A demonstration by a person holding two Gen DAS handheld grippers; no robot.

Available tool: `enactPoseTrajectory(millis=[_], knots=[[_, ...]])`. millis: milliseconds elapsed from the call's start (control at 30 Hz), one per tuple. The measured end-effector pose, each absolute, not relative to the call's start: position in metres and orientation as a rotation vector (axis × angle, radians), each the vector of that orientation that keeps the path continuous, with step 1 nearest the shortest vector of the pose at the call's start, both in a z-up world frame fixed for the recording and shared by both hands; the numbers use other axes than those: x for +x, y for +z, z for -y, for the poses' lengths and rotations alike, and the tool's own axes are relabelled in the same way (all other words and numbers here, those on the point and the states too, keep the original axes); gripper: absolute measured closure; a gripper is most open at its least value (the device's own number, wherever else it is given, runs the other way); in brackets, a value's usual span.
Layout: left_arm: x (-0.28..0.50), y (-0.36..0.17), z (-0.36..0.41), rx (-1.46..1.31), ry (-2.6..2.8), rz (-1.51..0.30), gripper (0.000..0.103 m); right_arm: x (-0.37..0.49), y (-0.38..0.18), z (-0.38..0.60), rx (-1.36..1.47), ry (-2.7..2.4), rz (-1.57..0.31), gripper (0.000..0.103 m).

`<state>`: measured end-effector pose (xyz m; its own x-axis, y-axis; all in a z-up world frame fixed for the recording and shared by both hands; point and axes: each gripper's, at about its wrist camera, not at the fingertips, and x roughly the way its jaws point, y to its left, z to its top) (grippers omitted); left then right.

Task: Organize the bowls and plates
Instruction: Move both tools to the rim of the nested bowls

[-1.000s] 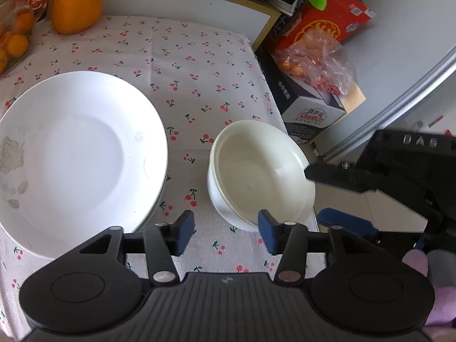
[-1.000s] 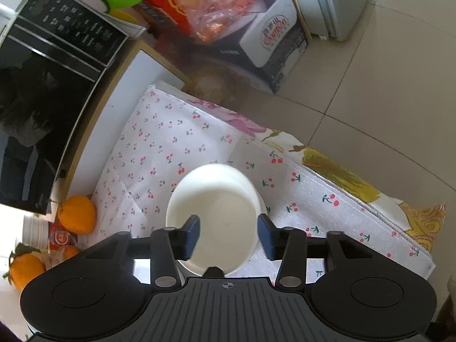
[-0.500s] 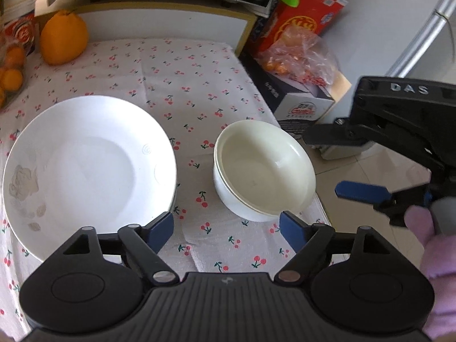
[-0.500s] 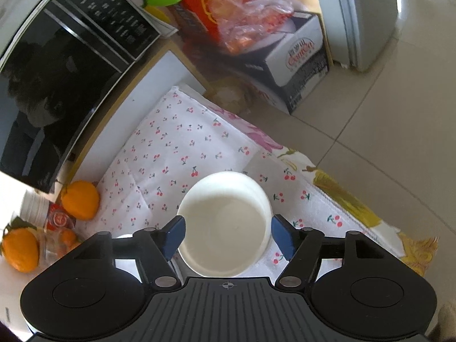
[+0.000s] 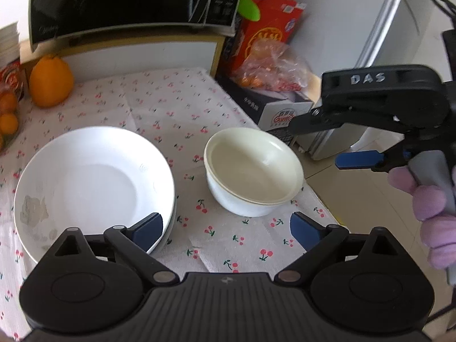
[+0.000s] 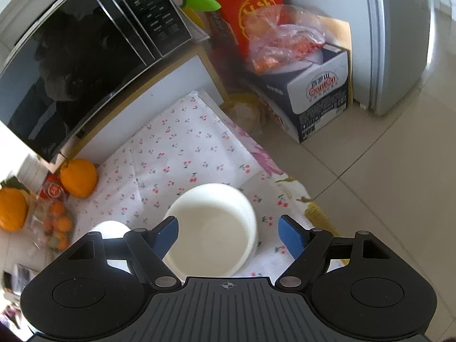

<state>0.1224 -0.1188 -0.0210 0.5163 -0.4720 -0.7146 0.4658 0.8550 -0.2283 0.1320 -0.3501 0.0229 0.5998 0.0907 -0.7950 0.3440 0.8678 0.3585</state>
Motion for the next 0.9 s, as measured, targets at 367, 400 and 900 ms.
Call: enactPoseTrajectory(millis=[367,400,900], knots=[[0.107,-0.031,0.133,0.102,-0.663,-0.742,0.004,0.136,0.014,0.353,0.375,-0.049,-0.867,0.024],[0.108,-0.032,0.134,0.111,-0.669,-0.739,0.004,0.137,0.012,0.355,0.379,-0.040,-0.866,0.023],[0.116,-0.046,0.155,0.204,-0.657,-0.761,0.005,0.152,-0.017,0.373,0.564,0.018,-0.908,0.023]])
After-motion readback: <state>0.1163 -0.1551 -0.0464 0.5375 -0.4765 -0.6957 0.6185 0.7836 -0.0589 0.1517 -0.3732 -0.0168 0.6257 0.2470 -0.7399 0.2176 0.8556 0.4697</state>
